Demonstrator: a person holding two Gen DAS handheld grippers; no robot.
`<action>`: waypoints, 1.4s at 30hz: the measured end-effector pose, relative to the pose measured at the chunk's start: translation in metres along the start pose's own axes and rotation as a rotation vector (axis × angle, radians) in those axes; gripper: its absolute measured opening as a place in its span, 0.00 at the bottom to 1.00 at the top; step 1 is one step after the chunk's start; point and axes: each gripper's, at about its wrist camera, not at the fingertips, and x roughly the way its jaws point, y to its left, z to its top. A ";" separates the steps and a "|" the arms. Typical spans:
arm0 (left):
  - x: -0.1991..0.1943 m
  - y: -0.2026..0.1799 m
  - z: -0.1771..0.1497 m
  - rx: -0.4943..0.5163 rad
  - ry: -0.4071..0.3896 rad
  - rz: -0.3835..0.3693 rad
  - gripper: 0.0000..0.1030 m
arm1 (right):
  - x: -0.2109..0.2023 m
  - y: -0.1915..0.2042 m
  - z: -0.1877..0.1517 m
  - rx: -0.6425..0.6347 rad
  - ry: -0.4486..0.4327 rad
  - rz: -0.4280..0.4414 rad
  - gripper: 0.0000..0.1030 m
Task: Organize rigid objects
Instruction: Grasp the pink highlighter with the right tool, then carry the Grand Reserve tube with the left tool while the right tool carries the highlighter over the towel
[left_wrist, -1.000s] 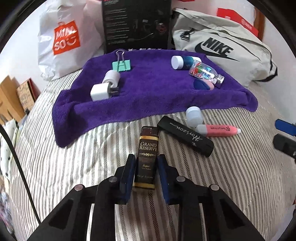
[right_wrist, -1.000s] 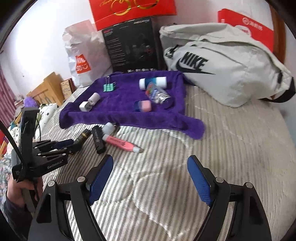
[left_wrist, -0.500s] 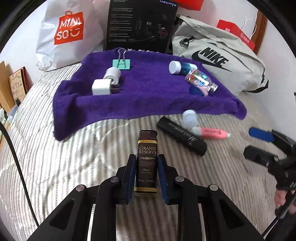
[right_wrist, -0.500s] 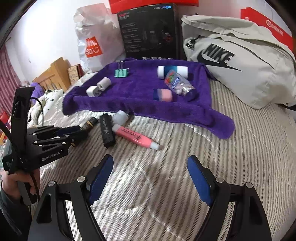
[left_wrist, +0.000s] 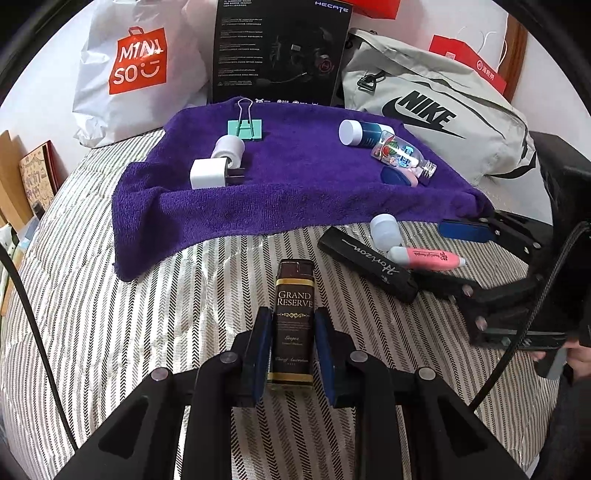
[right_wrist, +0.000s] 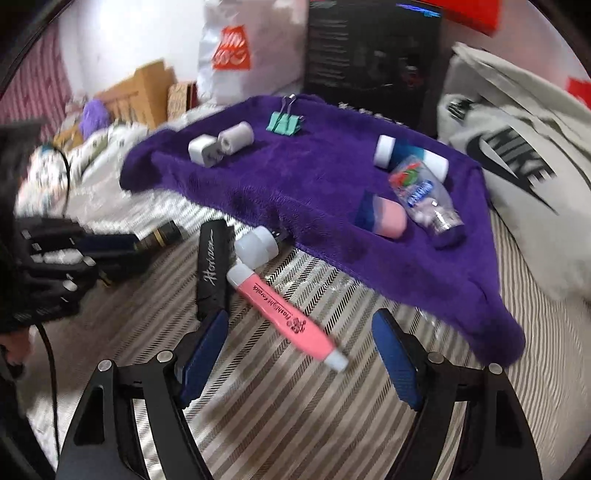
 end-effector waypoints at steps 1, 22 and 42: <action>0.000 0.000 0.000 -0.001 -0.001 0.000 0.22 | 0.001 0.001 0.001 -0.014 -0.022 0.008 0.70; 0.001 -0.003 -0.001 0.005 -0.002 0.026 0.23 | -0.032 -0.017 -0.041 0.193 -0.009 -0.038 0.17; 0.001 -0.012 -0.005 0.047 -0.006 0.079 0.23 | -0.037 -0.007 -0.050 0.193 -0.045 -0.072 0.16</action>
